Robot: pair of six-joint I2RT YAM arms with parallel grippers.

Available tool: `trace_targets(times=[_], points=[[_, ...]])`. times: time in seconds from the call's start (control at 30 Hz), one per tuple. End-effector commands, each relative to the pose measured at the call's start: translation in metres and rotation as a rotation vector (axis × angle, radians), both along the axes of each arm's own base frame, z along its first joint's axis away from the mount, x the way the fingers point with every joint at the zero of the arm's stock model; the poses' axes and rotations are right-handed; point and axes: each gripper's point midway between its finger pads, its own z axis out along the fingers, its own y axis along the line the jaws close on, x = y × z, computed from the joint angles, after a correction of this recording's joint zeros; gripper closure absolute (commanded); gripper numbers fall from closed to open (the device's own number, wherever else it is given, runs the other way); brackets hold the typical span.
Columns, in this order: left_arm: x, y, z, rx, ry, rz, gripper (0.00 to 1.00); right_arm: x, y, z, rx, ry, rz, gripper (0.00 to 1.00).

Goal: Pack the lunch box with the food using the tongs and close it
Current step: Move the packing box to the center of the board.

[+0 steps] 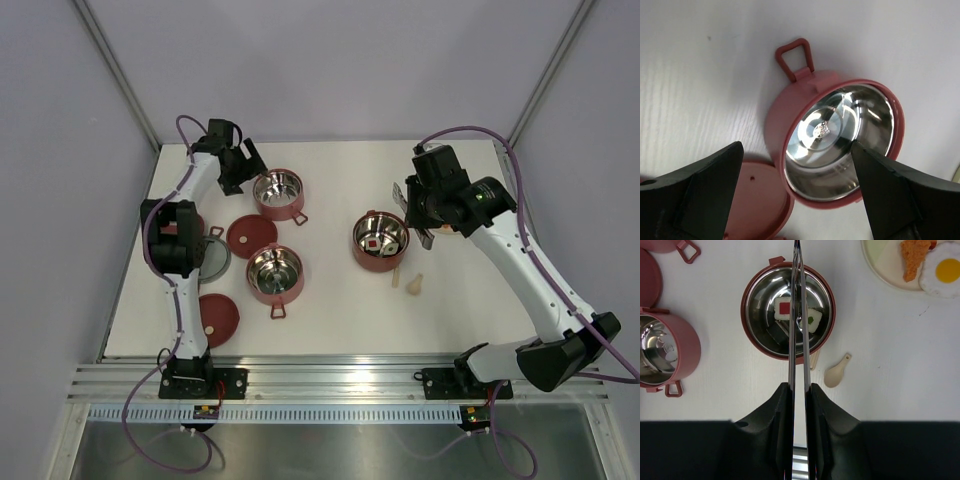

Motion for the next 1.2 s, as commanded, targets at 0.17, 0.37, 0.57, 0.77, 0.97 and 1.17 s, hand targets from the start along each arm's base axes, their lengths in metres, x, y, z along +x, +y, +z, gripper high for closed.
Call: trace_targets(times=[0.17,0.37,0.57,0.77,0.97,1.17], points=[[0.019,-0.042,-0.009,-0.180,-0.048,-0.111,0.07,-0.007,-0.008,0.012,0.002,-0.037,-0.037,0.77],[0.011,-0.068,-0.001,-0.249,-0.056,-0.163,0.08,-0.006,-0.010,0.004,-0.021,-0.015,-0.043,0.77],[0.002,-0.100,0.001,-0.277,-0.057,-0.218,0.09,-0.001,-0.023,-0.005,-0.089,-0.010,-0.098,0.76],[-0.007,-0.128,-0.004,-0.334,-0.041,-0.257,0.09,0.006,-0.040,-0.003,-0.096,-0.021,-0.153,0.76],[-0.014,-0.163,-0.006,-0.374,-0.033,-0.318,0.09,0.012,-0.066,-0.004,-0.091,-0.010,-0.228,0.76],[-0.026,-0.209,0.002,-0.394,-0.045,-0.416,0.09,0.019,-0.098,-0.013,-0.054,0.025,-0.332,0.75]])
